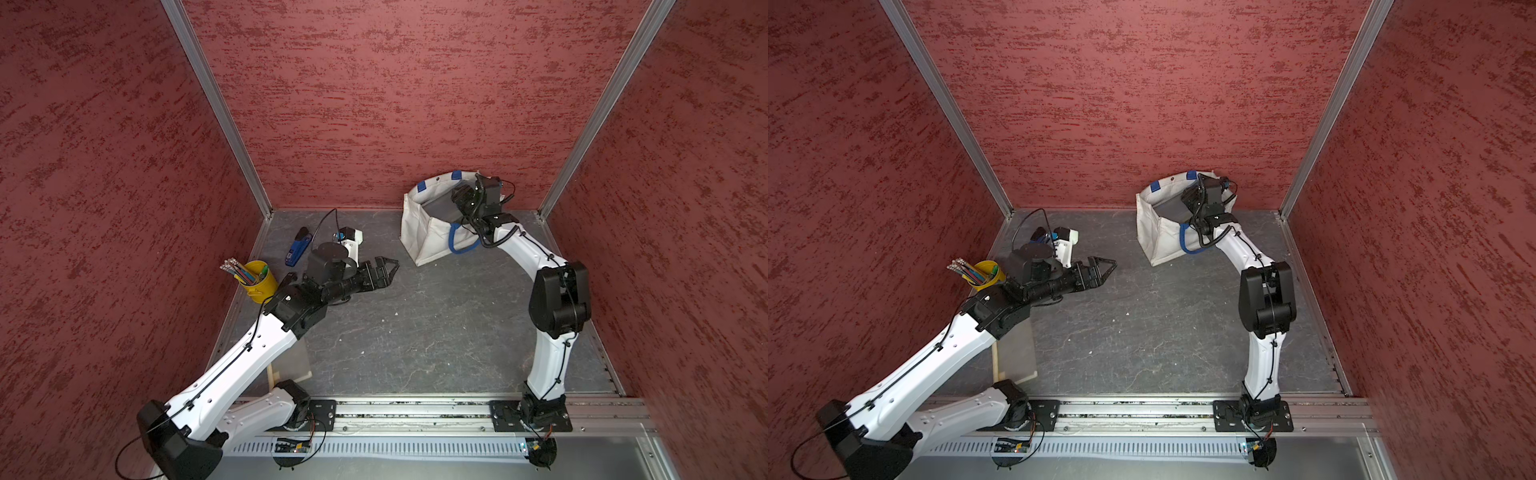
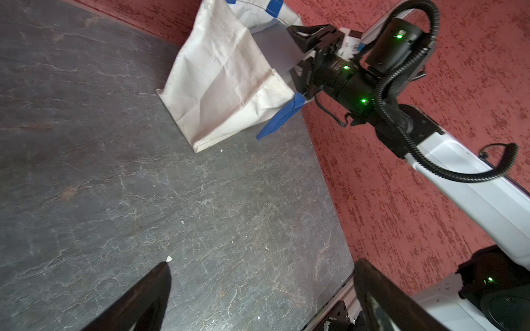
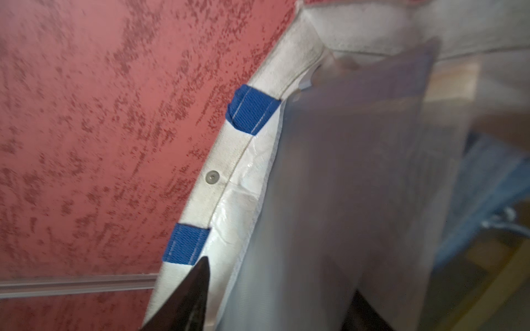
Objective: Put the pencil pouch into the canvas bag
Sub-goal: Place the pencil pouch in the canvas bag.
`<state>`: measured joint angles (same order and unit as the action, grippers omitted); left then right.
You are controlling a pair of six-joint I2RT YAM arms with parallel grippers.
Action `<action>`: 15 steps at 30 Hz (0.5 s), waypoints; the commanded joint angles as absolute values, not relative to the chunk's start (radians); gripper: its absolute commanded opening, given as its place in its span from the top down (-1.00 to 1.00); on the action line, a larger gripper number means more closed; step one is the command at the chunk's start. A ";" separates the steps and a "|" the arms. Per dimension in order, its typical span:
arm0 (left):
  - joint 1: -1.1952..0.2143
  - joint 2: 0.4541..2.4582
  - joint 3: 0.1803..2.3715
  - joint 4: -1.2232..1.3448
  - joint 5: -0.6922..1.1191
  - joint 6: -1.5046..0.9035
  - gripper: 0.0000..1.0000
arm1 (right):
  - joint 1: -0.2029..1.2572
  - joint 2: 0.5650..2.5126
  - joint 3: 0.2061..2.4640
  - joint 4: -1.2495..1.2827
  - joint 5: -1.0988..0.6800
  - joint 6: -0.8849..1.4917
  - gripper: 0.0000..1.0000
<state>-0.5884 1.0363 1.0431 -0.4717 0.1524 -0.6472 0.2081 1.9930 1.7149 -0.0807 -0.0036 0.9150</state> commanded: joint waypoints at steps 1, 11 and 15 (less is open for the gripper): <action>-0.558 1.054 1.042 -0.563 0.122 -0.667 -0.99 | 0.209 1.922 1.788 -0.154 -0.003 0.830 -0.50; -0.426 1.032 0.962 -0.683 0.165 -0.709 -0.99 | 0.211 1.741 1.702 -0.345 -0.169 0.580 -0.61; -0.376 1.011 0.913 -0.750 0.160 -0.725 -0.99 | 0.213 1.638 1.609 -0.387 -0.268 0.490 -0.61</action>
